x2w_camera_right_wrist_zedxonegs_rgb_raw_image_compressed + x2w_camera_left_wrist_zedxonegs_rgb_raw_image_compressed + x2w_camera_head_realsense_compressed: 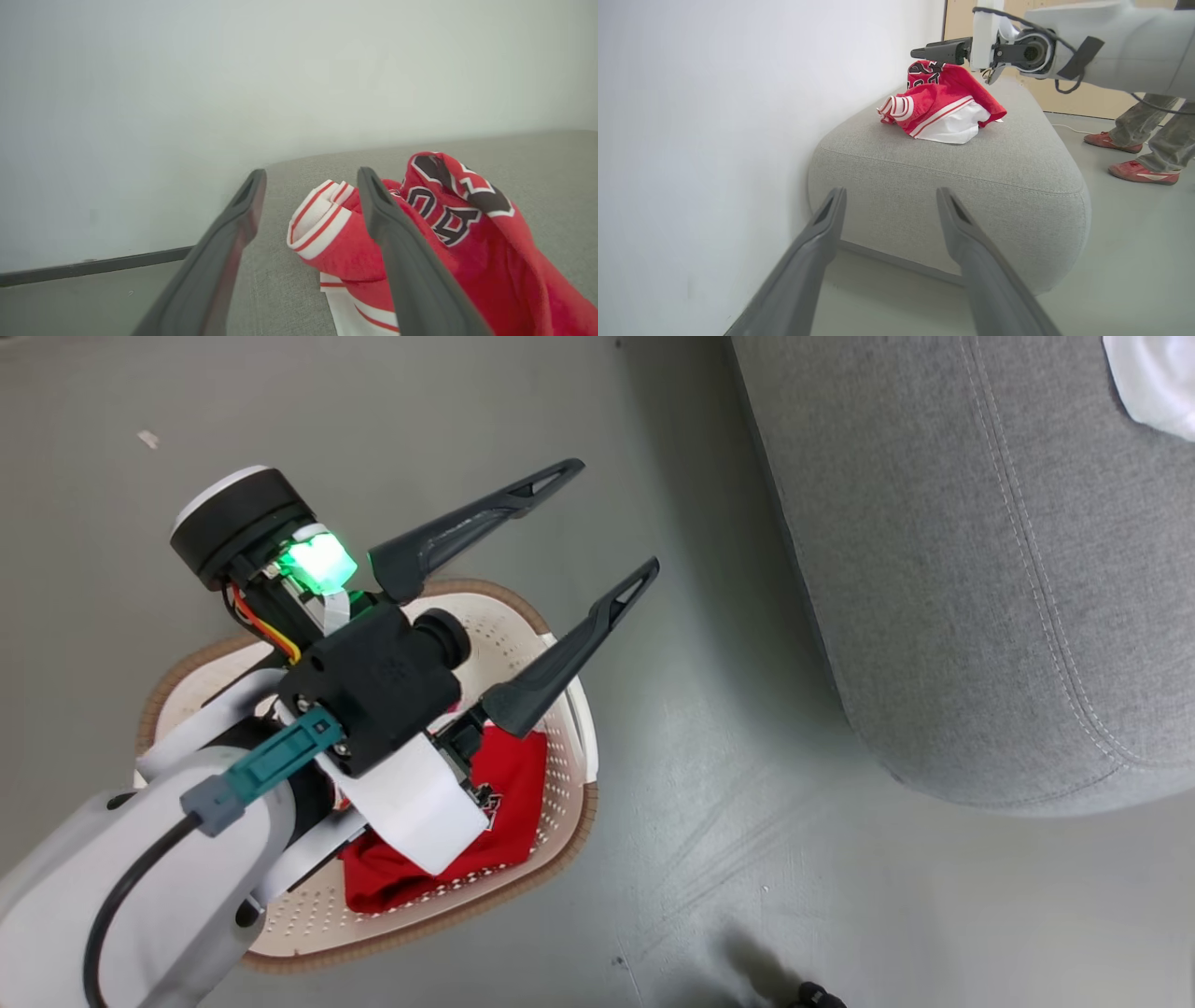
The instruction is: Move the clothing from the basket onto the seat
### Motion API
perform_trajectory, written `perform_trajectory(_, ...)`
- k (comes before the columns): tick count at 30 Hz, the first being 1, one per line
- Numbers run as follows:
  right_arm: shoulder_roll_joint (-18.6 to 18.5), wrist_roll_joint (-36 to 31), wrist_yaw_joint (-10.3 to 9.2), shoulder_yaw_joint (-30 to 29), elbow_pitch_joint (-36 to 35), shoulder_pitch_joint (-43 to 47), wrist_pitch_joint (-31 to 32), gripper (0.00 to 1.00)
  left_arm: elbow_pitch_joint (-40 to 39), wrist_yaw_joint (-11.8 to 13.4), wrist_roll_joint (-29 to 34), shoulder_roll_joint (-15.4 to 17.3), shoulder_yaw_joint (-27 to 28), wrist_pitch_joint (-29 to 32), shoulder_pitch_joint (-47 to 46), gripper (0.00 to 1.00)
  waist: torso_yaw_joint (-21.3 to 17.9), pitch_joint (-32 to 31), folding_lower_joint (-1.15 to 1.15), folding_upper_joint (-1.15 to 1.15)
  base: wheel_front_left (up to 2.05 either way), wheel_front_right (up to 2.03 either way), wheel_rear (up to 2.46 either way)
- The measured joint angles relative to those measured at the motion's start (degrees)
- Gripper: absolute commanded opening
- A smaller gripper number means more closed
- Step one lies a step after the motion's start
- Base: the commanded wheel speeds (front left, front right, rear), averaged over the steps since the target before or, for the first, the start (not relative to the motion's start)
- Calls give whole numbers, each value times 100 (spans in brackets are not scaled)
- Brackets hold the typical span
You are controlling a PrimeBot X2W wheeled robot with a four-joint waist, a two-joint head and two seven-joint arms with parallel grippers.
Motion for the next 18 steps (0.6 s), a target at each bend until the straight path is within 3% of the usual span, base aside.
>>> perform_trajectory(10, 434, -176, 1, 1254, -566, 656, -110, 100, 147, 223, -1, -46, 225, -407, 311, 100, 287, -476, 0, 0, 0, 0, 0)
perform_trajectory(18, 414, -171, 1, 1935, -670, 1100, -407, 100, 312, 614, -7, -36, 599, -761, 751, 100, 565, -850, 0, 0, 0, 0, 0)
